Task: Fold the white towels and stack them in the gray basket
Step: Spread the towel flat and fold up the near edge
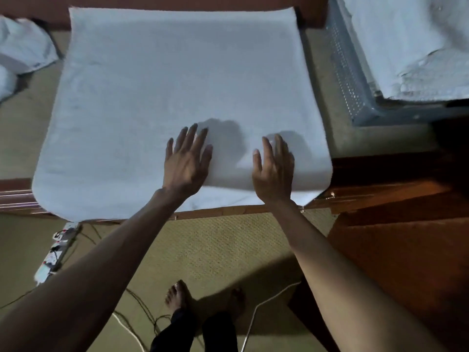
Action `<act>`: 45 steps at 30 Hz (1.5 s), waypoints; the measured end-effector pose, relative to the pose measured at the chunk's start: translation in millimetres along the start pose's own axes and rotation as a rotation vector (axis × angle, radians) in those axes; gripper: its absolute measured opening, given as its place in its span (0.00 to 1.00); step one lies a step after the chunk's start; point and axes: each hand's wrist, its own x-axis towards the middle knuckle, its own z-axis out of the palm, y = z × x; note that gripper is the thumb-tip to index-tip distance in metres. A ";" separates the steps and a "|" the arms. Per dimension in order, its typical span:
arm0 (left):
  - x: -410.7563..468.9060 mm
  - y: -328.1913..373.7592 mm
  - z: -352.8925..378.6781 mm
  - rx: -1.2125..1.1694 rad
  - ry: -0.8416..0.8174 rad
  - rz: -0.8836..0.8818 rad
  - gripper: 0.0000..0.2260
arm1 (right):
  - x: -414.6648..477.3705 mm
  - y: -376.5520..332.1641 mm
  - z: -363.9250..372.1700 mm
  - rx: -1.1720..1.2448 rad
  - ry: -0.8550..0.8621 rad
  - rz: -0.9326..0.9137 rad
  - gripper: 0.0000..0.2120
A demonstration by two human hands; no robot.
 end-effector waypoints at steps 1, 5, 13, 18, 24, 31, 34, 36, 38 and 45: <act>-6.5 -21.4 -6.7 0.077 -0.045 0.003 0.26 | -2.9 0.4 4.0 -0.043 -0.032 0.002 0.21; -35.6 -100.2 -37.9 0.221 -0.118 0.007 0.26 | -5.5 3.2 4.7 -0.104 -0.023 0.002 0.20; -75.7 -212.3 -96.0 0.188 -0.115 -0.333 0.28 | -4.0 1.1 -4.7 -0.059 -0.108 0.012 0.21; -112.2 -243.7 -106.3 0.130 0.010 -0.464 0.27 | -28.9 -3.0 -8.6 -0.065 -0.041 0.159 0.21; -151.3 -187.5 -71.2 -0.433 0.726 -0.933 0.20 | -86.1 -23.4 -3.5 0.380 0.344 0.611 0.16; -139.3 -149.0 -25.0 -1.773 0.622 -1.567 0.37 | -90.4 -33.8 27.8 1.090 -0.086 1.592 0.34; -138.9 -147.0 -10.3 -2.065 0.593 -1.465 0.37 | -80.0 -26.9 44.3 1.333 -0.055 1.551 0.36; -138.4 -148.4 -4.9 -2.138 0.592 -1.438 0.38 | -72.8 -23.4 45.0 1.475 -0.006 1.564 0.36; -141.2 -151.0 0.2 -2.164 0.568 -1.420 0.40 | -71.9 -17.8 43.2 1.543 0.037 1.590 0.38; -180.3 -145.8 -15.4 -2.111 0.460 -1.330 0.35 | -101.2 -4.0 25.8 1.668 0.072 1.488 0.31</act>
